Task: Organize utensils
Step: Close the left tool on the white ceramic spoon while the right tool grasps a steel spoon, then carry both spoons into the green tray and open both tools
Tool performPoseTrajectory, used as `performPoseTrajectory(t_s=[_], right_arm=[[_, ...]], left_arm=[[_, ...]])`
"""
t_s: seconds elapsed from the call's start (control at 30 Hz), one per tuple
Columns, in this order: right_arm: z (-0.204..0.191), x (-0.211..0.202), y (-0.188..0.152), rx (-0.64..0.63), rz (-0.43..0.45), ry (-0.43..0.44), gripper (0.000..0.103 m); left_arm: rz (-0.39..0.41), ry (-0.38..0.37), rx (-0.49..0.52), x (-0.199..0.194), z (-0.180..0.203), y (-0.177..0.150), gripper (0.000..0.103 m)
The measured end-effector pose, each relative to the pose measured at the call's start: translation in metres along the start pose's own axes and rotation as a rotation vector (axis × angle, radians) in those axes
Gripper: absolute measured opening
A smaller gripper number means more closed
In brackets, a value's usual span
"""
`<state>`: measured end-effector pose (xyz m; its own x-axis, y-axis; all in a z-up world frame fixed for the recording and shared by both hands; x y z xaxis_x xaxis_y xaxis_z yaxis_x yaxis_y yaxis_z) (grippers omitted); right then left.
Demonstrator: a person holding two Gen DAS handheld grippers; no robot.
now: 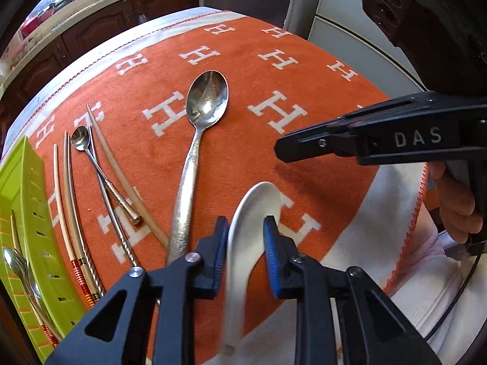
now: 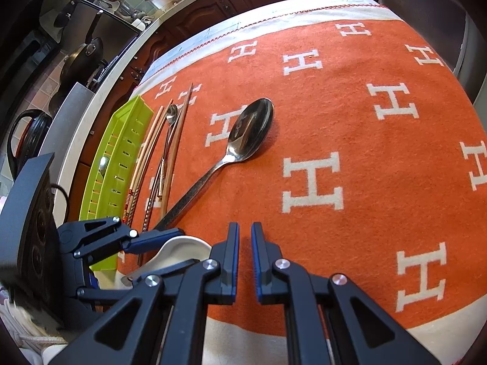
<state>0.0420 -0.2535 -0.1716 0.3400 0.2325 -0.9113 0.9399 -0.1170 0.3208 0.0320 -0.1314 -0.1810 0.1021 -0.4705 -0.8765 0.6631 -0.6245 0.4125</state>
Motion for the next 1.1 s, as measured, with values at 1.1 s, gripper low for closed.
performPoseTrajectory(t_s=[1.1], right_arm=[[-0.006,0.033,0.061,0.078,0.148,-0.042,0.031]], left_arm=[[0.316,0.295,-0.564,-0.181,-0.153,-0.042,0.005]])
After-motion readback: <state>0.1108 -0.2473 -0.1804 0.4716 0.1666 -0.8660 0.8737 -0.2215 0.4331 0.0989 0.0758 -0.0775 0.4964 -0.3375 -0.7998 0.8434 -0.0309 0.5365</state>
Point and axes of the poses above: each gripper's, at about its wrist camera, not at the fingertips, and x roughly the way its jaws point, z to its right, y to its top, the point moved 3 cm from there along x, roughly the way its jaws point, and after that the axes turned 10 degrees about -y, right-handed, at the moved point
